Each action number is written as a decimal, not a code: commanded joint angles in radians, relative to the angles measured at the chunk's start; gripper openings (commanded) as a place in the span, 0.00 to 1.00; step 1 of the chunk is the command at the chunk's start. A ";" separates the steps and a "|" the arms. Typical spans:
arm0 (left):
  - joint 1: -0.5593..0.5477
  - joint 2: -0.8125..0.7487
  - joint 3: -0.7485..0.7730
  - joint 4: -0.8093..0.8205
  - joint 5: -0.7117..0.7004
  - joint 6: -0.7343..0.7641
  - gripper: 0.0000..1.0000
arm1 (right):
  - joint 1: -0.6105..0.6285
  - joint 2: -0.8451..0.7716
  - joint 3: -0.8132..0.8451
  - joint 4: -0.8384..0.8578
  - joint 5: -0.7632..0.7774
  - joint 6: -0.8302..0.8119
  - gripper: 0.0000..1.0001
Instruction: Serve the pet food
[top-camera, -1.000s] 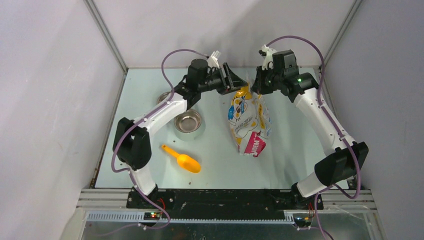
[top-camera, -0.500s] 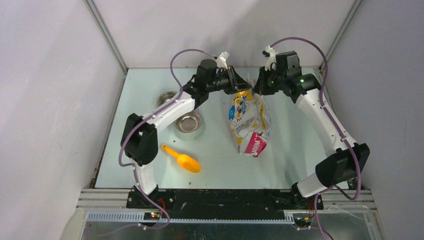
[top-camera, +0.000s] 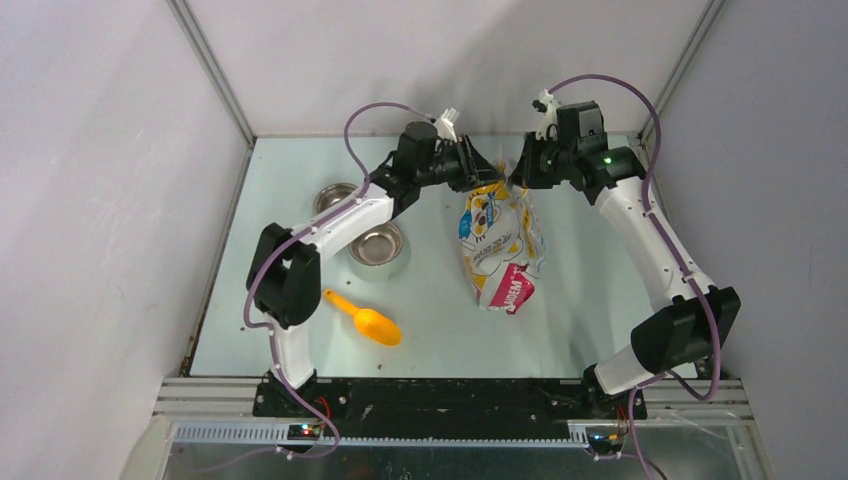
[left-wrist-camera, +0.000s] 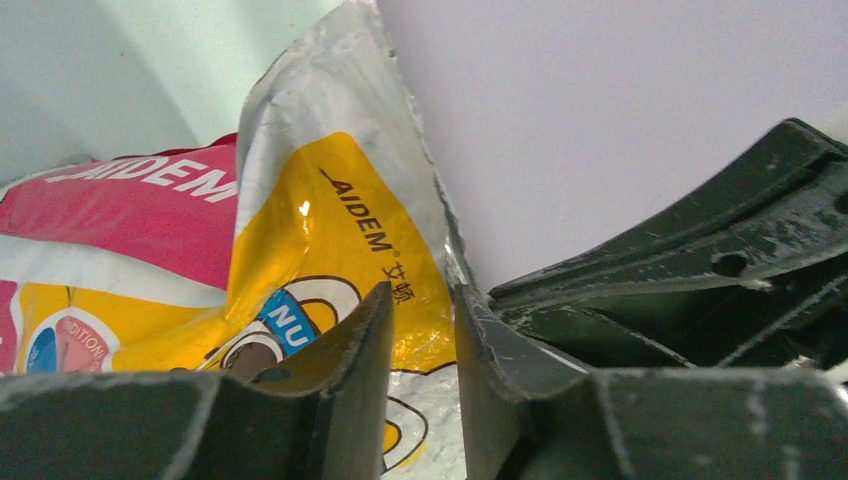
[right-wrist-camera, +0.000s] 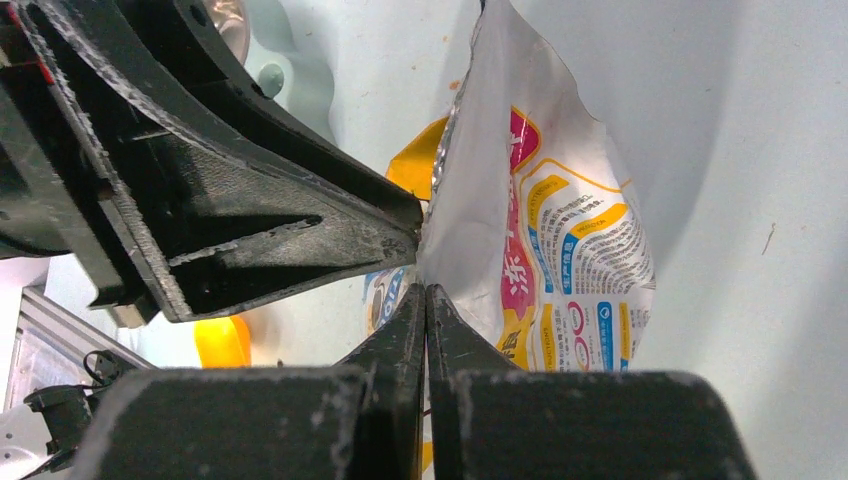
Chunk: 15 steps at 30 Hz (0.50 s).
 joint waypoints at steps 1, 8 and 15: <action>-0.009 0.020 0.051 -0.012 -0.024 0.009 0.38 | -0.010 0.015 0.009 -0.035 0.045 0.000 0.00; -0.016 0.030 0.073 -0.020 -0.025 0.023 0.49 | 0.001 0.022 0.006 -0.032 0.050 -0.002 0.00; -0.017 0.023 0.086 0.030 -0.003 0.040 0.47 | 0.004 0.020 0.006 -0.030 0.066 -0.009 0.00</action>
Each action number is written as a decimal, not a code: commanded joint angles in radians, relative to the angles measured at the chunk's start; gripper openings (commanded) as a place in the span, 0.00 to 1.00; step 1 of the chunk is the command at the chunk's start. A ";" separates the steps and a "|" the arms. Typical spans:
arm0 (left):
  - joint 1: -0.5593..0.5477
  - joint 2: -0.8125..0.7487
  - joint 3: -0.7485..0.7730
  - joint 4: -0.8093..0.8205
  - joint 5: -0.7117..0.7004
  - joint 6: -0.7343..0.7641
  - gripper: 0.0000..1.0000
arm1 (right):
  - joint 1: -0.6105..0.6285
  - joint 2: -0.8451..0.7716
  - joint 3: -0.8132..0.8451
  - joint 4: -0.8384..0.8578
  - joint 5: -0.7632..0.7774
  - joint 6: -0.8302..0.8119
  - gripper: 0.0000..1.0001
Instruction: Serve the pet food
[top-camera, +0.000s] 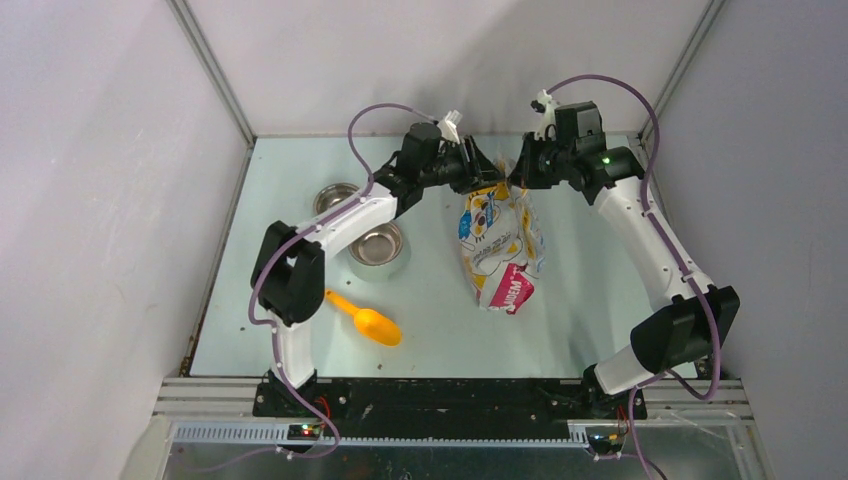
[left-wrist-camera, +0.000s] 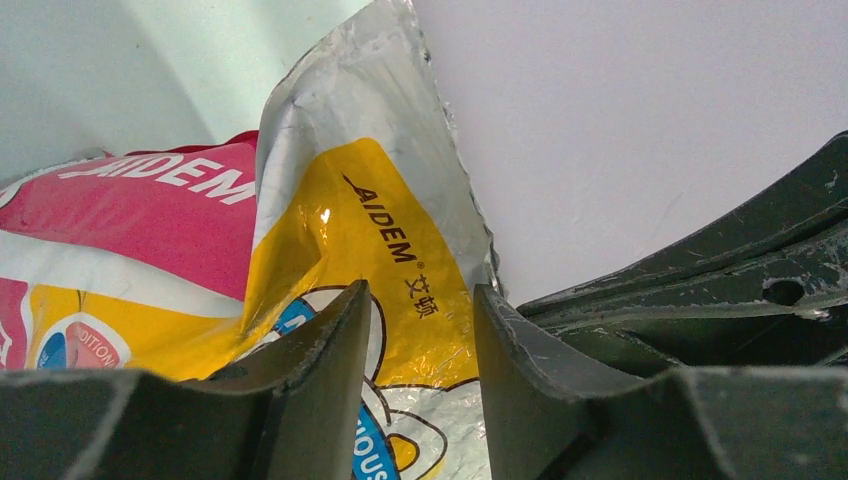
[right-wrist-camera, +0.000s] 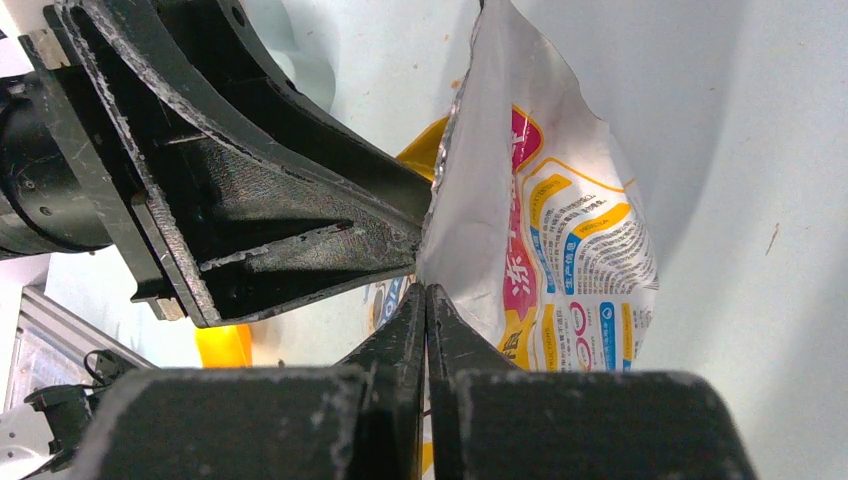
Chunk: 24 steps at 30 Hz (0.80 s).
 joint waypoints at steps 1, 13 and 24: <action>-0.009 -0.015 0.064 0.044 0.004 0.045 0.46 | -0.004 0.017 0.010 -0.034 0.063 -0.022 0.00; 0.084 -0.305 -0.222 -0.010 0.090 0.646 0.73 | -0.246 -0.083 -0.020 0.050 -0.610 -0.141 0.54; -0.022 -0.301 -0.319 0.048 0.230 1.308 0.91 | -0.272 0.001 -0.074 -0.502 -0.752 -1.494 0.86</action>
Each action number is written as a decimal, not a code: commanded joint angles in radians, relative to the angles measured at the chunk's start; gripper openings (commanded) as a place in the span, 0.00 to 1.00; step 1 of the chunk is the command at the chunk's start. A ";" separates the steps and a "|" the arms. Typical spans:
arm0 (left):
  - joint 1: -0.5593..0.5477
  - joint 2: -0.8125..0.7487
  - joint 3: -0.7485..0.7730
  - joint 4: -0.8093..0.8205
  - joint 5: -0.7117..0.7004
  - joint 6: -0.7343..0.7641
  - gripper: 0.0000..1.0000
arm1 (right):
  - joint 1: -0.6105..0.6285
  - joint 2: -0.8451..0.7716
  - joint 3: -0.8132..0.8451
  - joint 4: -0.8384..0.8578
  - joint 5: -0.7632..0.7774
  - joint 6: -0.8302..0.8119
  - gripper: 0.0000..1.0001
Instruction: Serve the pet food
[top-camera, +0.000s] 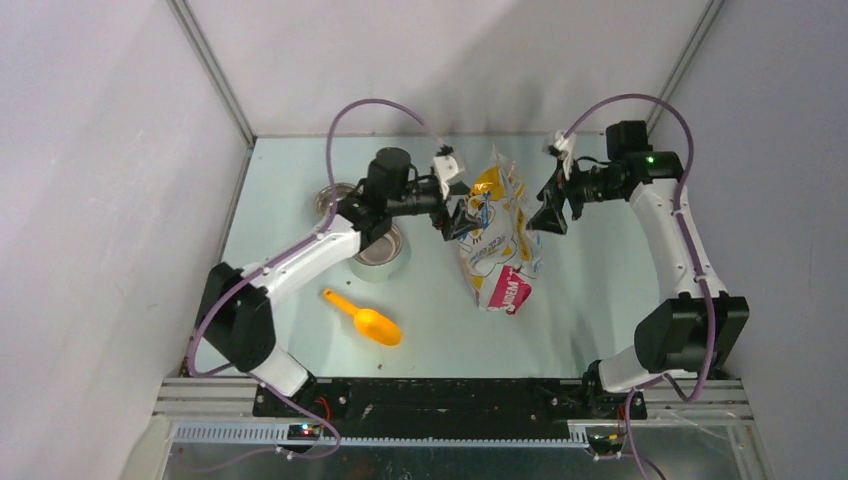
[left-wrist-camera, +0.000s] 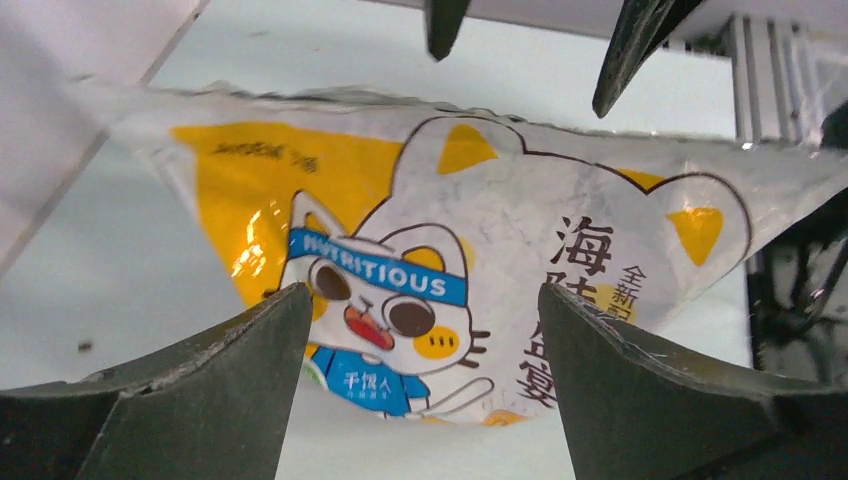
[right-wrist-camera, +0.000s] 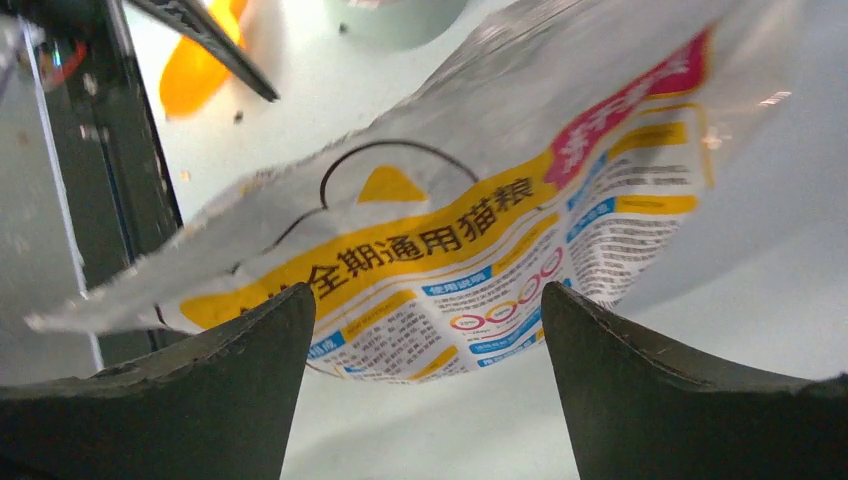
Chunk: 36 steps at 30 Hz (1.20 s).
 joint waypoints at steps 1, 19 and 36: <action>-0.036 0.093 0.038 0.061 0.084 0.261 0.92 | 0.015 0.067 -0.002 -0.232 -0.057 -0.569 0.86; -0.148 0.242 0.025 0.281 -0.070 0.301 0.62 | 0.148 0.075 -0.133 0.211 -0.004 -0.341 0.20; -0.004 0.028 -0.150 0.209 -0.110 0.139 0.00 | 0.065 -0.068 -0.152 0.150 0.045 -0.314 0.47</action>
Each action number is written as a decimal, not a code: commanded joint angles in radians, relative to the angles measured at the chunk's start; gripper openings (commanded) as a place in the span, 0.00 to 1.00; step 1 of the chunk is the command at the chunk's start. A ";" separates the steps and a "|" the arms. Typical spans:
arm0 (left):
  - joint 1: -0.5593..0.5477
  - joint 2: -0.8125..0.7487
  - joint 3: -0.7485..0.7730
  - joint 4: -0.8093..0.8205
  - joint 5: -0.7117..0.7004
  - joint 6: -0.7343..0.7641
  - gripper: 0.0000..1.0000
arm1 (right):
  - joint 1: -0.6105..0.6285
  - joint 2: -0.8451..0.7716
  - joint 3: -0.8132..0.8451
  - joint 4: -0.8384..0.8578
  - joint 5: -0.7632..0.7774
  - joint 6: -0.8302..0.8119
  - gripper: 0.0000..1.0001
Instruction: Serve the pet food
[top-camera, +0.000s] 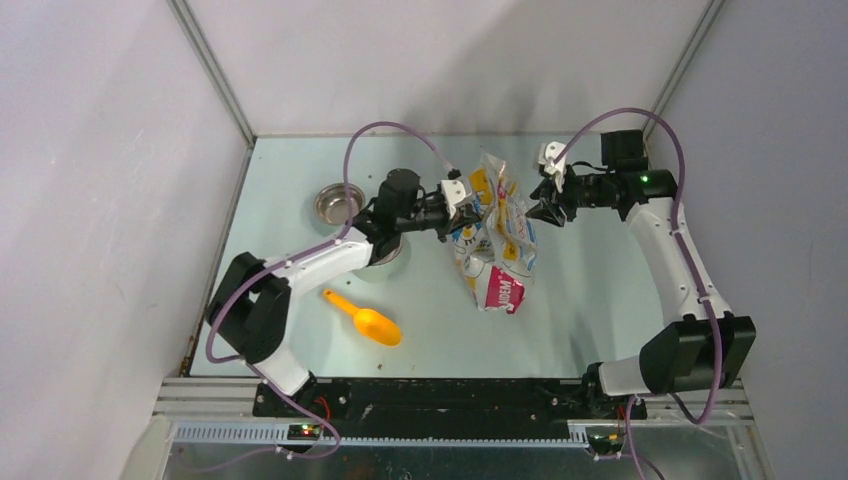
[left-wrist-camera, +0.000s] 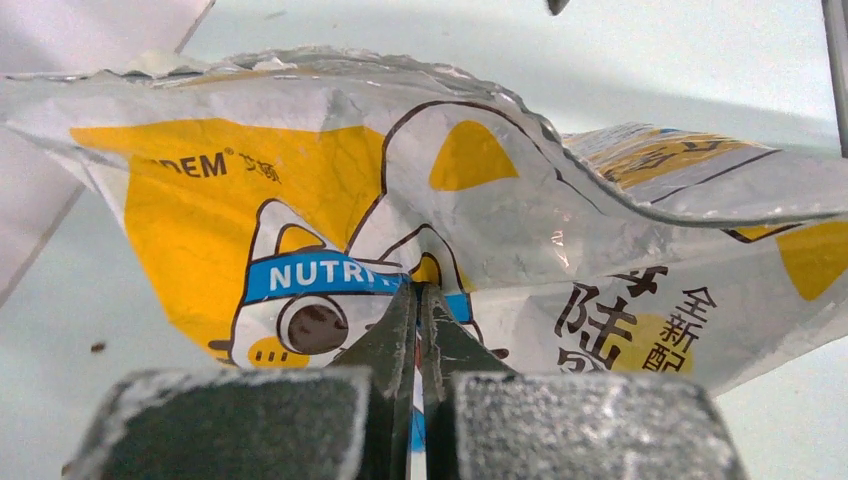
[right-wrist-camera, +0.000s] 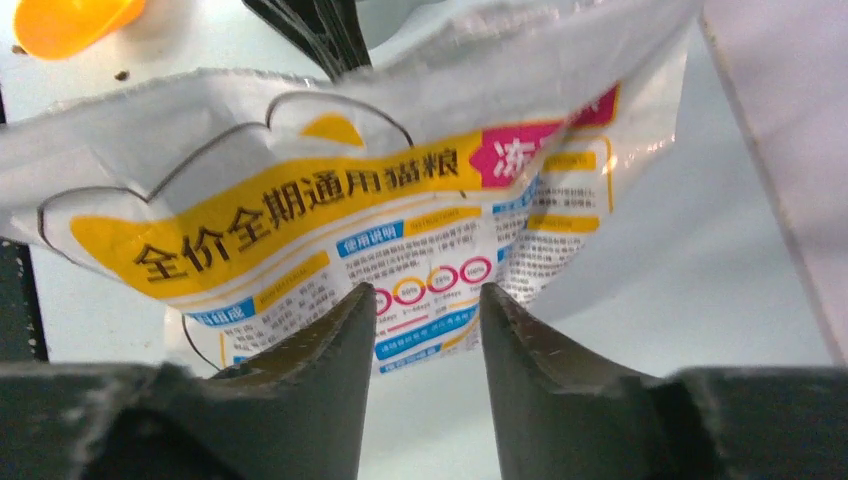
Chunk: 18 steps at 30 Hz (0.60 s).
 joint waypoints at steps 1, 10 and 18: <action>0.056 -0.082 -0.020 -0.039 -0.062 -0.009 0.00 | 0.005 0.037 -0.002 -0.024 -0.006 -0.067 0.57; 0.067 -0.098 -0.013 -0.127 -0.032 0.018 0.00 | 0.107 0.173 0.095 -0.013 -0.064 -0.009 0.99; 0.074 -0.109 -0.017 -0.185 0.008 0.056 0.00 | 0.162 0.308 0.178 0.046 -0.070 0.076 1.00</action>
